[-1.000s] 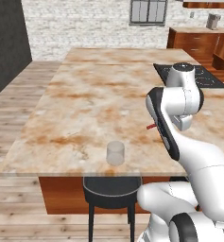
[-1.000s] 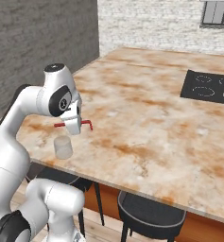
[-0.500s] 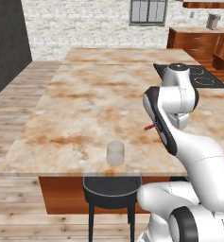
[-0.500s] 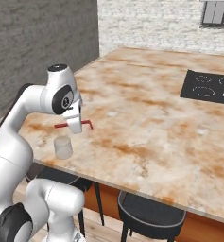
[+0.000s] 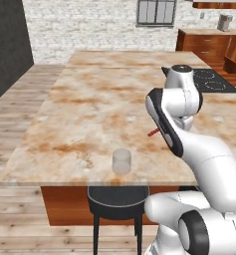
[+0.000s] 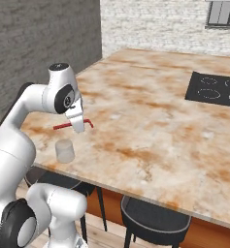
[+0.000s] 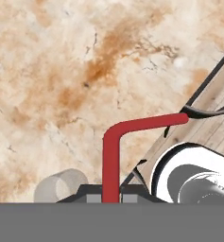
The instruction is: Take a straw from the drawer in front and place it inside the glass cup on the dining counter.
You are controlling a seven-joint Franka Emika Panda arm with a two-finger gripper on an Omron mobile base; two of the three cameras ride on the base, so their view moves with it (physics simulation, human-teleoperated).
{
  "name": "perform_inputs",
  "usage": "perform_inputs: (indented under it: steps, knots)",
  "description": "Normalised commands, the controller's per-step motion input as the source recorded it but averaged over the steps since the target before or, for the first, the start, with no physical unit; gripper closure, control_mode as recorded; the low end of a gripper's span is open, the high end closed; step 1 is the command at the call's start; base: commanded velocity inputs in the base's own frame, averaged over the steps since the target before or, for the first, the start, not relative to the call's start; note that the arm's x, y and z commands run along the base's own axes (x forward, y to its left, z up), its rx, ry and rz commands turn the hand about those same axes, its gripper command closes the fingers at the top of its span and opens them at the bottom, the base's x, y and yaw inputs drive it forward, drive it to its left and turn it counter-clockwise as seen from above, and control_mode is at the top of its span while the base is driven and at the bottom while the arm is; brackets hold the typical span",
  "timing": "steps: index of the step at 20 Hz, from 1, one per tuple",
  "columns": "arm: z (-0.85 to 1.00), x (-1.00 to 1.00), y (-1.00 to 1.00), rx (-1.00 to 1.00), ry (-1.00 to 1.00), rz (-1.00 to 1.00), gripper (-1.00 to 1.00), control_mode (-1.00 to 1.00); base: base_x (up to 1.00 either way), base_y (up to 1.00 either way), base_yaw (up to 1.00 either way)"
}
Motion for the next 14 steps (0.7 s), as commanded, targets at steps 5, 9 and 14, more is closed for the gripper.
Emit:
perform_inputs:
  steps: [5, 9, 14]
  knots:
    - [-0.01, 0.07, 0.11, -0.05, 0.05, 0.17, 1.0, -1.0, 0.0, 0.0, 0.0]
    - [-0.04, 0.14, 0.07, -0.01, 0.0, 0.15, 1.0, -1.0, 0.0, 0.0, 0.0]
    - [-0.09, 0.27, 0.1, 0.0, 0.0, 0.1, 1.0, -1.0, 0.0, 0.0, 0.0]
